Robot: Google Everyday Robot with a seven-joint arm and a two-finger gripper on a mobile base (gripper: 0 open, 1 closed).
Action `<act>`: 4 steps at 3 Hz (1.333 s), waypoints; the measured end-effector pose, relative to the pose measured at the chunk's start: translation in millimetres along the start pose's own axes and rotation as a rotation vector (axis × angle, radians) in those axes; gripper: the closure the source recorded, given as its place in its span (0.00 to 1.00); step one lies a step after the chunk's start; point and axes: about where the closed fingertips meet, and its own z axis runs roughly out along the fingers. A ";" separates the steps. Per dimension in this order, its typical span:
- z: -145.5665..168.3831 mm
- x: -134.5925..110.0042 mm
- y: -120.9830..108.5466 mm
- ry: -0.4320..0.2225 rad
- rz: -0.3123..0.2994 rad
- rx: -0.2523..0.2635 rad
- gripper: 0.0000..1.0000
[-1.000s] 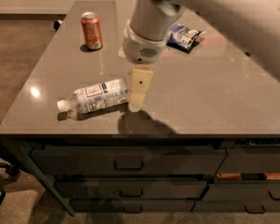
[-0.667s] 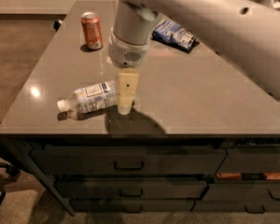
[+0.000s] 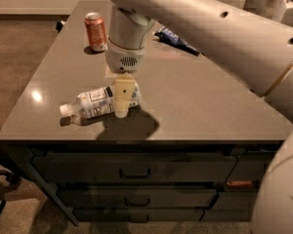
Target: Move blue plastic bottle near coke can
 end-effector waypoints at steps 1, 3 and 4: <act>-3.3 4.0 -13.1 -0.026 0.023 -0.019 0.48; -41.8 11.6 -69.9 -0.138 0.180 0.036 1.00; -46.9 18.3 -113.2 -0.217 0.353 0.084 1.00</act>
Offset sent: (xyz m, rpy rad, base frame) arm 0.0382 -0.0113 0.0317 0.0756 0.0504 -0.0676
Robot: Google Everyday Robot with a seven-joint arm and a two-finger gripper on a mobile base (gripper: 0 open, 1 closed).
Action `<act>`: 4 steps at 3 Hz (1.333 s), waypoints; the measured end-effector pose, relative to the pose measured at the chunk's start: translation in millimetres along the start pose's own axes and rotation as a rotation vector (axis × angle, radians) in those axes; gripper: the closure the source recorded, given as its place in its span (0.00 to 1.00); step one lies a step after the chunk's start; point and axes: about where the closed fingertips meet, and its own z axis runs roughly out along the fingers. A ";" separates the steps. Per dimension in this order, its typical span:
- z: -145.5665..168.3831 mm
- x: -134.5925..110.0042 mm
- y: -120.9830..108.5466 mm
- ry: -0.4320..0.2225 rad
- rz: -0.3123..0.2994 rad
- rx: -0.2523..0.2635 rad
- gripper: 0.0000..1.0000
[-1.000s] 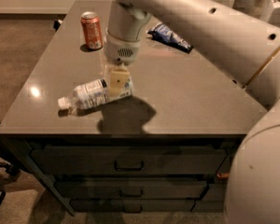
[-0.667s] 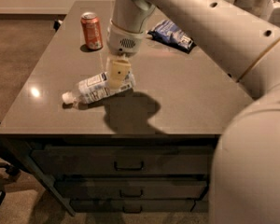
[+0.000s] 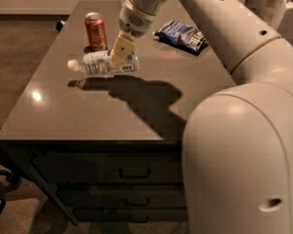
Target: Move blue plastic bottle near coke can
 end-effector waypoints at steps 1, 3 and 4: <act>4.1 -10.8 -34.1 -0.063 0.120 0.061 1.00; 15.2 -26.6 -70.5 -0.122 0.186 0.174 0.82; 31.7 -32.6 -79.6 -0.115 0.143 0.194 0.51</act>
Offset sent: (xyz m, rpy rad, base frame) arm 0.0851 0.0113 0.0075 0.1483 -0.0792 -0.3397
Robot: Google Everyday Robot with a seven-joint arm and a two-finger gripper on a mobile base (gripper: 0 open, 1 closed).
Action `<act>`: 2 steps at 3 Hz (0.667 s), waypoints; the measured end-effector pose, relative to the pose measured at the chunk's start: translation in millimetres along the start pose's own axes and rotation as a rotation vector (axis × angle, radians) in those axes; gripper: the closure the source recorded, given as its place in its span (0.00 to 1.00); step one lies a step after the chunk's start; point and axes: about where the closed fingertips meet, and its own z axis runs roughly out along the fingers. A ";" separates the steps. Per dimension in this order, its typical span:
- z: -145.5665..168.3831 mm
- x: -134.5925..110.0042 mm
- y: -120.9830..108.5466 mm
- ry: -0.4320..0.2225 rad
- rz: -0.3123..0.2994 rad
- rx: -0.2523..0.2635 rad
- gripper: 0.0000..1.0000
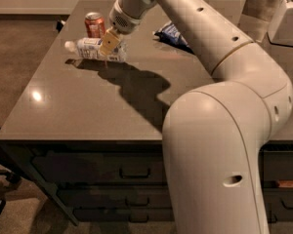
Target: Move blue plastic bottle near coke can
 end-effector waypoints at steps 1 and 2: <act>10.3 -0.5 -2.2 0.009 -0.022 0.006 0.28; 14.2 -0.3 -1.1 0.011 -0.022 0.001 0.04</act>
Offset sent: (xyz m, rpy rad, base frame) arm 0.0046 0.0046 -0.0071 -0.0143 -0.0123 0.0123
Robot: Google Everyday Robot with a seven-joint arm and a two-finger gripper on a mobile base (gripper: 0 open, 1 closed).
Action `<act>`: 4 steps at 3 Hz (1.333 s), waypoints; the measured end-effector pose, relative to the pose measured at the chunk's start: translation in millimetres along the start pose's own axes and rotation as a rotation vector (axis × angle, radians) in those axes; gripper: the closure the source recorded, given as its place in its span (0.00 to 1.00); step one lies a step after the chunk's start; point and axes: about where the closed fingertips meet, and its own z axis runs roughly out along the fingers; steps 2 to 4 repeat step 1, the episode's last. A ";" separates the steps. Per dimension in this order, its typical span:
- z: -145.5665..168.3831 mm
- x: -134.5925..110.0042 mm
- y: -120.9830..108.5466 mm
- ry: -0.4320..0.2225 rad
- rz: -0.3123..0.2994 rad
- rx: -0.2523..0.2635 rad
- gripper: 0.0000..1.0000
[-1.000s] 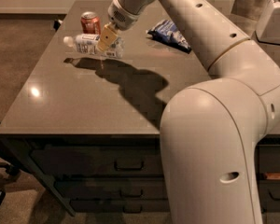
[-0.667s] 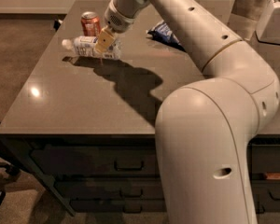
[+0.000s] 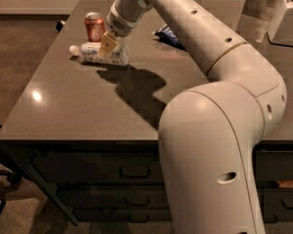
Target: Move blue plastic bottle near coke can
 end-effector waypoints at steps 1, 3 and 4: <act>2.2 0.1 0.6 0.001 0.000 -0.003 0.00; 2.2 0.1 0.6 0.001 0.000 -0.003 0.00; 2.2 0.1 0.6 0.001 0.000 -0.003 0.00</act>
Offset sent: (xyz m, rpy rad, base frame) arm 0.0000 0.0000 0.0000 0.0000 0.0000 0.0000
